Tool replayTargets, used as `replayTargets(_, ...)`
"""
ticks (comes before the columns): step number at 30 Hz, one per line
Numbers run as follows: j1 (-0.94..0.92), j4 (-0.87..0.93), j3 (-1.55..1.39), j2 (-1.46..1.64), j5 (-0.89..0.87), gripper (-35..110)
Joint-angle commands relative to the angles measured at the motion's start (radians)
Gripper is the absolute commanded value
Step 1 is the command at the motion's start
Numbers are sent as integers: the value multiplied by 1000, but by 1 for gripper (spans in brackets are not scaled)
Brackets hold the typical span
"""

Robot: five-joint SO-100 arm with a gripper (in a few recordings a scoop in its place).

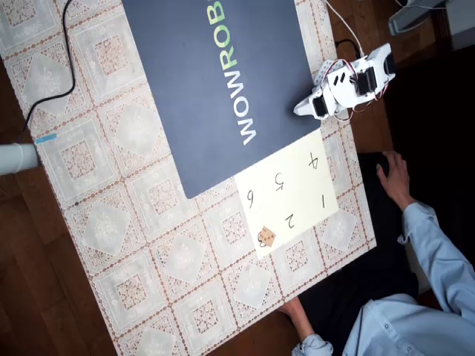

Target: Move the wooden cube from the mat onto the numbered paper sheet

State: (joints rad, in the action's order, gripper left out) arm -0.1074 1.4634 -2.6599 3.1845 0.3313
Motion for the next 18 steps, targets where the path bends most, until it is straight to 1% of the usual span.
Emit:
replayTargets(1,-49,-18,-110,60,32,0)
replayTargets(3,-63,-58,-166,71,26,0)
replayTargets(8,-72,-23,-175,71,-21,0)
replayTargets(10,-97,-35,-212,71,3,0)
replayTargets(12,-123,-40,-222,71,-8,0)
replayTargets(18,-121,-40,-222,71,0,0)
